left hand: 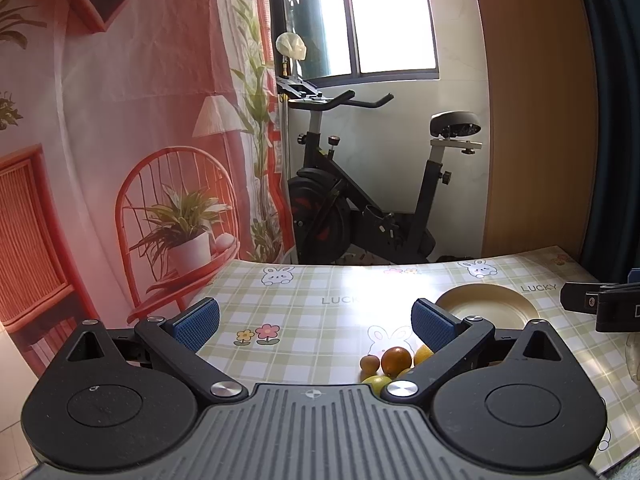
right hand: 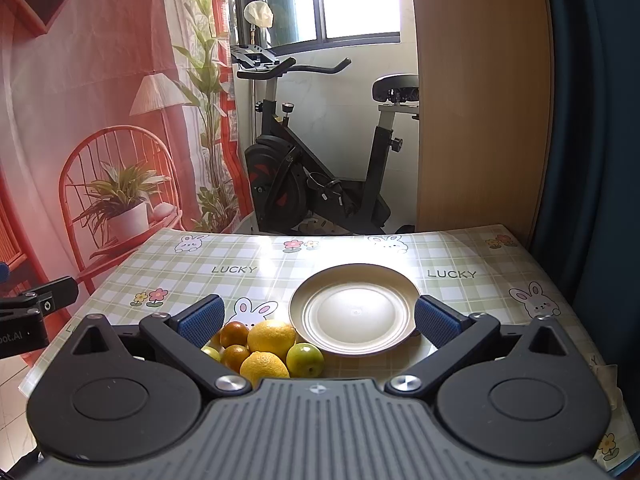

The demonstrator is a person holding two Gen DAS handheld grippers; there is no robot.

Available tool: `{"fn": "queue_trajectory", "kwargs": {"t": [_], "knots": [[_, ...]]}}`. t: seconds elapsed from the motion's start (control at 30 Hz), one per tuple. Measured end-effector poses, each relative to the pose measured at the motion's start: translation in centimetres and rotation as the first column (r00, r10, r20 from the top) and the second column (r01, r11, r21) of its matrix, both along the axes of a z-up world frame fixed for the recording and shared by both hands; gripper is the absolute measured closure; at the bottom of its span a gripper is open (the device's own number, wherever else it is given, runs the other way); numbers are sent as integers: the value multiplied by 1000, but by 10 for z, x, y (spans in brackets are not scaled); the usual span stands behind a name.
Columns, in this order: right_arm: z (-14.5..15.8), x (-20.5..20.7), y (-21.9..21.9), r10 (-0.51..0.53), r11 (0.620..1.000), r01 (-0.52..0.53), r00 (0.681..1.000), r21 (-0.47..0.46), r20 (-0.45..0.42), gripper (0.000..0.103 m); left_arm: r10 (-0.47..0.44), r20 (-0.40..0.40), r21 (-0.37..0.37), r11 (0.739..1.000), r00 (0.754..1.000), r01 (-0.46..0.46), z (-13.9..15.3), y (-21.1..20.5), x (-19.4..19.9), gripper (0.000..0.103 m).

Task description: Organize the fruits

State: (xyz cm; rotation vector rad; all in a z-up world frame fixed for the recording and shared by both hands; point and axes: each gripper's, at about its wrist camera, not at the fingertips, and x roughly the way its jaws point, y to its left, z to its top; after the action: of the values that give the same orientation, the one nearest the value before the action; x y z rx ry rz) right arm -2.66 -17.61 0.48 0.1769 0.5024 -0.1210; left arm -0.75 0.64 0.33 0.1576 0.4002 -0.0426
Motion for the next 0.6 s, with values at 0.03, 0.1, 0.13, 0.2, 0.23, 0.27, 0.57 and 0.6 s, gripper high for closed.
{"fn": "queue_trajectory", "kwargs": {"t": [0.03, 0.1, 0.13, 0.2, 0.23, 0.27, 0.57, 0.6], "knots": [[0, 0, 0, 0, 1000, 0, 1000, 0, -1, 0, 0, 0, 0, 1000, 1000, 0, 0, 0, 0, 0], [0, 0, 0, 0, 1000, 0, 1000, 1, 0, 0, -1, 0, -1, 1000, 1000, 1, 0, 0, 0, 0], [0, 0, 0, -1, 1000, 1, 1000, 0, 0, 0, 0, 0, -1, 1000, 1000, 0, 0, 0, 0, 0], [0, 0, 0, -1, 1000, 1, 1000, 1, 0, 0, 0, 0, -1, 1000, 1000, 0, 0, 0, 0, 0], [0, 0, 0, -1, 1000, 1, 1000, 1, 0, 0, 0, -1, -1, 1000, 1000, 0, 0, 0, 0, 0], [0, 0, 0, -1, 1000, 1, 1000, 1, 0, 0, 1, -1, -1, 1000, 1000, -1, -1, 0, 0, 0], [0, -1, 0, 0, 1000, 0, 1000, 0, 0, 0, 2, -5, -4, 1000, 1000, -2, -3, 1, 1, 0], [0, 0, -1, 1, 1000, -1, 1000, 0, 0, 0, 3, -5, -4, 1000, 1000, -3, -3, 2, 1, 0]]}}
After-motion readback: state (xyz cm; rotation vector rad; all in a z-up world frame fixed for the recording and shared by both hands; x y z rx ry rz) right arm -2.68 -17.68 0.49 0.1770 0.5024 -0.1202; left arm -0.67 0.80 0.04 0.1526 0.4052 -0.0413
